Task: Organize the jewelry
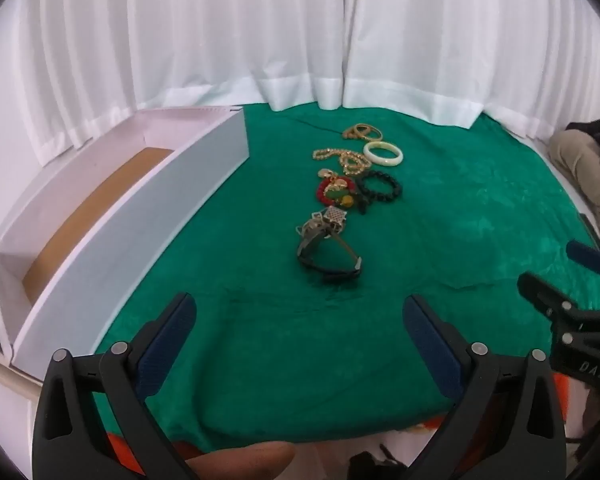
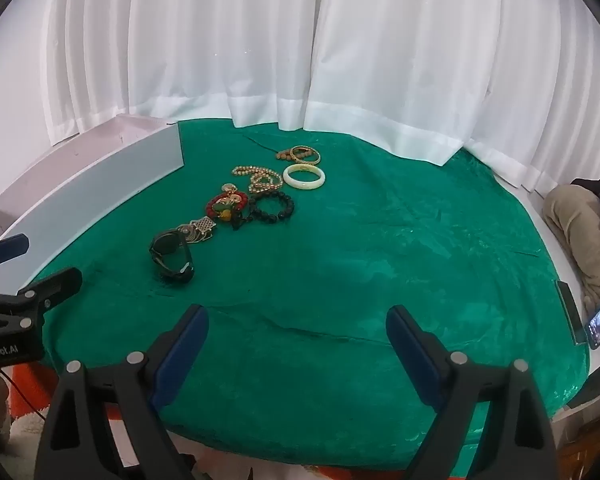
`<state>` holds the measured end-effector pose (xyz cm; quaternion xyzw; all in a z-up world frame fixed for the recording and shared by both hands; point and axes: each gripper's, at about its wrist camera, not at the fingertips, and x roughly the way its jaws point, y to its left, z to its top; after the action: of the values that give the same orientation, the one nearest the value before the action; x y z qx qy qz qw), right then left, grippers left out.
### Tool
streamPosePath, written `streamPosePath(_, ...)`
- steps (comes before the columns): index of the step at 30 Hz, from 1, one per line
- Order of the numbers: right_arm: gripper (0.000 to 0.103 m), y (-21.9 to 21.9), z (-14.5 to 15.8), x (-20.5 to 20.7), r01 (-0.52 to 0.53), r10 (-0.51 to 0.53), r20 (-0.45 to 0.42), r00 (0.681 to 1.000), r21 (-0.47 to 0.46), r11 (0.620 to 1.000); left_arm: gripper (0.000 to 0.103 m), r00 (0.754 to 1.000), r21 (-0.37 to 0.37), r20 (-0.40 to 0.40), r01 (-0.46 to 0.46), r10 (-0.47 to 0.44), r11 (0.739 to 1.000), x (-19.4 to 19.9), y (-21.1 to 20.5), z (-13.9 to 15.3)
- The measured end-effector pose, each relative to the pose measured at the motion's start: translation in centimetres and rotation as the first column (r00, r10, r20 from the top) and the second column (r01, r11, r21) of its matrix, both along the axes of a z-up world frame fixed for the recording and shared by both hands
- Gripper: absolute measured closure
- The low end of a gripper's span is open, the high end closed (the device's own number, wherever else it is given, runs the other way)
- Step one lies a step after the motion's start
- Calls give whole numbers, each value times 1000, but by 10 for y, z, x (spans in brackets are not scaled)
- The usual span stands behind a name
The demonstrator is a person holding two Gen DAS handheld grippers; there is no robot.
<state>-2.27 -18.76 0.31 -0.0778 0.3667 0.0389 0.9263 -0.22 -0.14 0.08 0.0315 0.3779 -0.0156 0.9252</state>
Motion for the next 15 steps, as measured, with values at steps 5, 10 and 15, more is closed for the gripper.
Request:
streamPosePath(5, 11, 3, 4, -2, -6, 6, -8, 1000, -17, 1000, 0, 1000, -2, -3, -8, 8, 1000, 1, -1, 1)
streamPosePath(10, 11, 8, -2, -6, -29, 28, -6, 1000, -6, 1000, 0, 1000, -8, -17, -3, 3, 1000, 6, 4, -3)
streamPosePath(15, 11, 3, -3, 1, -38, 39, -40, 998, 34, 999, 0, 1000, -9, -16, -9, 8, 1000, 4, 2, -5)
